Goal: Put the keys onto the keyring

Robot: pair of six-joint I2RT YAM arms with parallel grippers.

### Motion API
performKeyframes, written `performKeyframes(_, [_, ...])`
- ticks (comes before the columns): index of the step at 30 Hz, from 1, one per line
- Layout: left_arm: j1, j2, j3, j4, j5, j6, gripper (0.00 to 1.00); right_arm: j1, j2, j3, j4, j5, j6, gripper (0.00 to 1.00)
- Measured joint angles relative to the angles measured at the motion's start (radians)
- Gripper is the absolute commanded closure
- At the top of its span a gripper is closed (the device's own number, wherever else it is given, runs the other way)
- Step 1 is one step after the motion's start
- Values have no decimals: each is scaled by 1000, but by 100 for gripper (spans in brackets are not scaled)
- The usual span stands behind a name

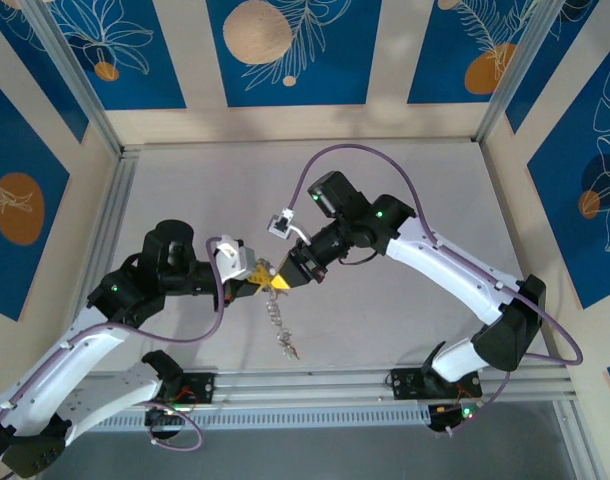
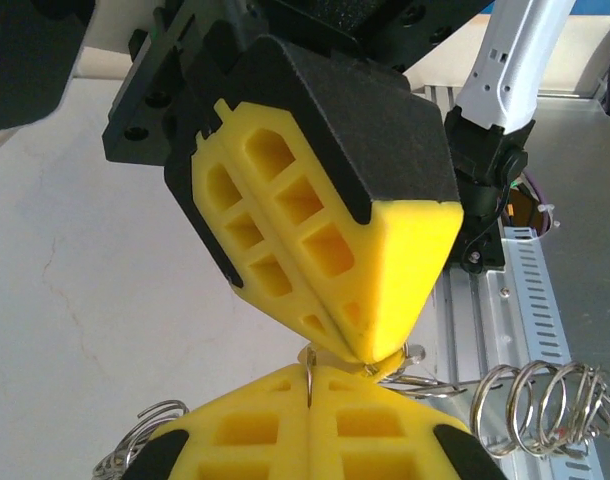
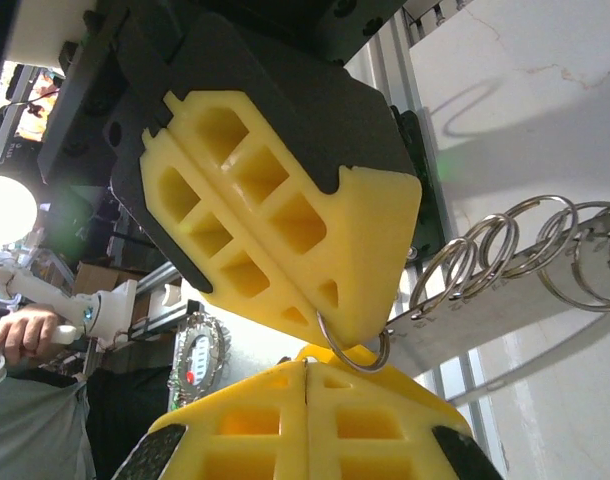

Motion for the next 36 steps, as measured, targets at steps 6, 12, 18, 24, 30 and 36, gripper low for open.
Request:
performKeyframes(6, [-4,0,0,-20,0,7,100,-40,0,0,9,27,13,100])
performKeyframes(12, [-13,0,0,-31,5,6,100,-63,-8,0,55,64,44,100])
performKeyframes(18, [-15,-1,0,-34,-6,7,100,-41,-23,-8,73,68,50,100])
performKeyframes(24, [-16,-34,0,-33,-103,7,100,-5,-34,-12,46,71,41,100])
performKeyframes(30, [-17,-49,0,-16,-146,7,100,31,-31,-11,24,62,34,100])
performKeyframes(36, [-18,-29,0,-8,-144,7,100,37,-9,-9,47,51,39,100])
